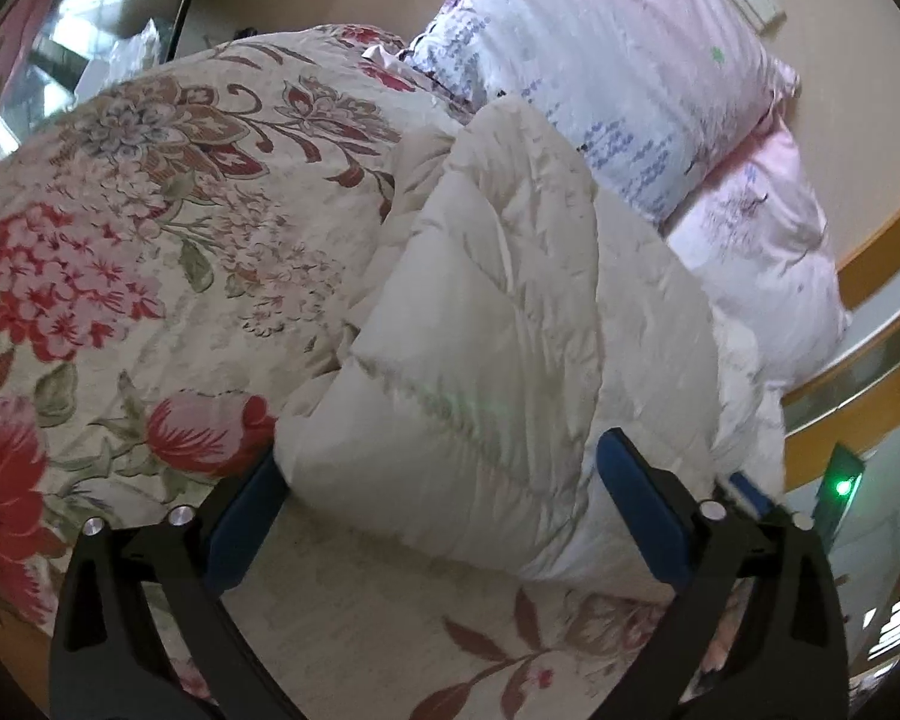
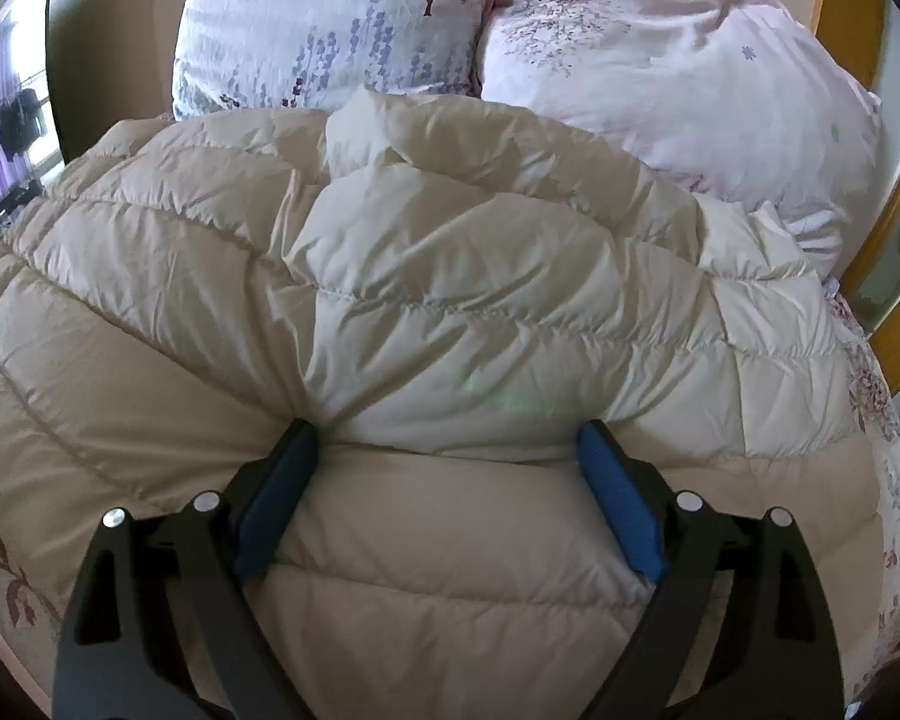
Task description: Fold large clothes
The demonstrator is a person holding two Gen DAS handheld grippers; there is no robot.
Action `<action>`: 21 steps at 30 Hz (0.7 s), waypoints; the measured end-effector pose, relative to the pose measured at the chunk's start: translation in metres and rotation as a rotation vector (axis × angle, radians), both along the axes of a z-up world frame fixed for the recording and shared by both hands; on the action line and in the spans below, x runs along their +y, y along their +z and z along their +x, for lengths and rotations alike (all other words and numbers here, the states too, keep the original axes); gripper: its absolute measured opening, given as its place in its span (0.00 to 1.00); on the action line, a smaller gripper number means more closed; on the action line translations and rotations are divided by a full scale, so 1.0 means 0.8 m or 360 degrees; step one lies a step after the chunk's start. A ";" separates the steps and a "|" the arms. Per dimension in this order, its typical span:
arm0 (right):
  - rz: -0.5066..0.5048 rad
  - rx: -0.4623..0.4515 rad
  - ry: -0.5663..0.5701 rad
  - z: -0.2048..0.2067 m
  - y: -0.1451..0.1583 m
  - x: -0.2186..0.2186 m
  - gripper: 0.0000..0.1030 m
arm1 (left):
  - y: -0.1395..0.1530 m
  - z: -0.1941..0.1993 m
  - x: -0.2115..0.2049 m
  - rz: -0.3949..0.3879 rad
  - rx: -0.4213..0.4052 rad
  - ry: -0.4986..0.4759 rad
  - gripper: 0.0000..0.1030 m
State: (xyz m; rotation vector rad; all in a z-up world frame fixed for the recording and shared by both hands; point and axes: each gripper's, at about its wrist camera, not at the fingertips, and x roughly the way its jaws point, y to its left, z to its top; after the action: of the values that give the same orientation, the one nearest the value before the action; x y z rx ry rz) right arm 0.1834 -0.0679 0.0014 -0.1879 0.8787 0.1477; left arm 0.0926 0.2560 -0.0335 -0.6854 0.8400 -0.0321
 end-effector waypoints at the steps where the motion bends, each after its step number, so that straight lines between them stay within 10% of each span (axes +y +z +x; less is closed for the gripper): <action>1: -0.0006 -0.0001 0.0000 0.000 -0.001 0.001 0.87 | -0.001 0.002 0.001 -0.0019 -0.0002 0.0006 0.93; 13: -0.0030 -0.0008 0.0007 0.000 -0.004 0.002 0.87 | -0.002 0.020 0.001 -0.0042 -0.0040 0.0074 0.77; 21: -0.0028 0.0000 0.0001 0.000 -0.005 0.002 0.88 | 0.025 0.021 -0.007 0.0050 -0.0142 0.0055 0.41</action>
State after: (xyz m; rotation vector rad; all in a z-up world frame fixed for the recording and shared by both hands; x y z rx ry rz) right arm 0.1832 -0.0667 -0.0024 -0.2048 0.8801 0.1404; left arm 0.1092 0.2502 -0.0138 -0.6639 0.7412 -0.0181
